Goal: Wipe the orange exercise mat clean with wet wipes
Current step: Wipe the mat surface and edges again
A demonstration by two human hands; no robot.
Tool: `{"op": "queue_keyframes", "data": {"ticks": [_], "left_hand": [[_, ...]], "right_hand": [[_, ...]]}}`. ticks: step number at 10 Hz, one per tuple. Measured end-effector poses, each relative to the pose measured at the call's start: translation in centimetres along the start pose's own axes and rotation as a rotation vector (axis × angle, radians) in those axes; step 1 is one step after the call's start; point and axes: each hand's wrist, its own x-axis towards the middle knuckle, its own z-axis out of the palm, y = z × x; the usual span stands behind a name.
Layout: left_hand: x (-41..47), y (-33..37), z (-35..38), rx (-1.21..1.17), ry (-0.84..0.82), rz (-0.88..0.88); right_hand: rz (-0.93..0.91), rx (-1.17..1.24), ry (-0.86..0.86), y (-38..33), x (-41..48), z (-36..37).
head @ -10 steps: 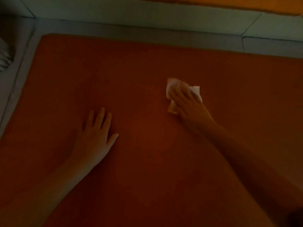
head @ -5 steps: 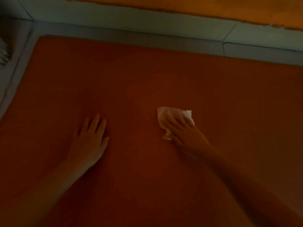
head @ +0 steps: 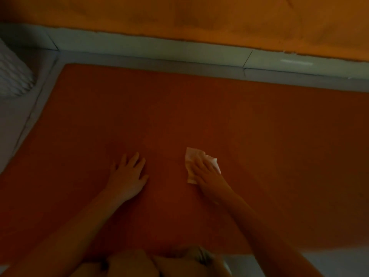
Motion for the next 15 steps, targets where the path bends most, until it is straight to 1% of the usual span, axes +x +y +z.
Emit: {"op": "queue_keyframes", "data": {"ticks": [1, 2, 3, 4, 5, 6, 7, 8, 9, 10, 11, 12, 13, 14, 15], "left_hand": [[-0.8, -0.1, 0.2, -0.035, 0.0, 0.026], [-1.8, 0.0, 0.3, -0.062, -0.022, 0.04], [-2.4, 0.4, 1.1, -0.039, 0.022, 0.034], [-2.4, 0.9, 1.6, -0.014, 0.066, -0.004], [-2.0, 2.0, 1.6, -0.056, 0.079, -0.06], [-1.3, 3.8, 2.2, -0.115, 0.108, -0.13], [-1.1, 4.7, 3.1, -0.113, 0.167, -0.157], [-1.1, 4.7, 3.2, -0.055, 0.255, -0.041], [-1.0, 4.8, 3.0, -0.051, 0.253, 0.073], [-0.7, 4.7, 2.9, -0.063, 0.245, 0.068], [-0.8, 4.7, 3.0, -0.054, 0.27, 0.064], [-1.0, 4.8, 3.0, -0.039, 0.266, 0.06], [-0.9, 4.9, 2.9, -0.026, 0.251, 0.058], [-0.6, 4.8, 2.7, 0.001, 0.24, 0.06], [0.0, 4.6, 2.0, -0.003, 0.261, 0.077]], "right_hand": [[0.016, -0.114, 0.014, -1.6, -1.9, -0.5], [-0.183, -0.309, 0.104, -2.3, -4.0, -2.2], [-0.133, -0.605, 0.288, -1.7, -5.7, -4.8], [0.15, -0.081, -0.048, -1.1, -6.2, -7.5], [0.039, 0.168, -0.178, -0.9, -7.3, -6.3], [0.011, 0.216, -0.148, -0.3, -9.8, -4.0], [-0.042, 0.222, -0.174, 1.4, -12.5, -3.2], [0.051, 0.157, -0.189, 3.8, -11.7, -3.7], [0.185, 0.083, -0.118, 4.7, -8.4, -3.0], [0.129, 0.047, -0.113, 3.5, -8.1, -2.4], [-0.044, 0.102, -0.177, 2.7, -11.2, -2.8], [-0.043, 0.113, -0.231, 5.1, -11.0, -3.8], [0.104, 0.125, -0.129, 7.8, -6.9, -3.5], [0.198, 0.109, -0.063, 7.0, -3.7, -2.9], [0.052, 0.102, -0.051, 4.8, -4.1, -2.3]]}}
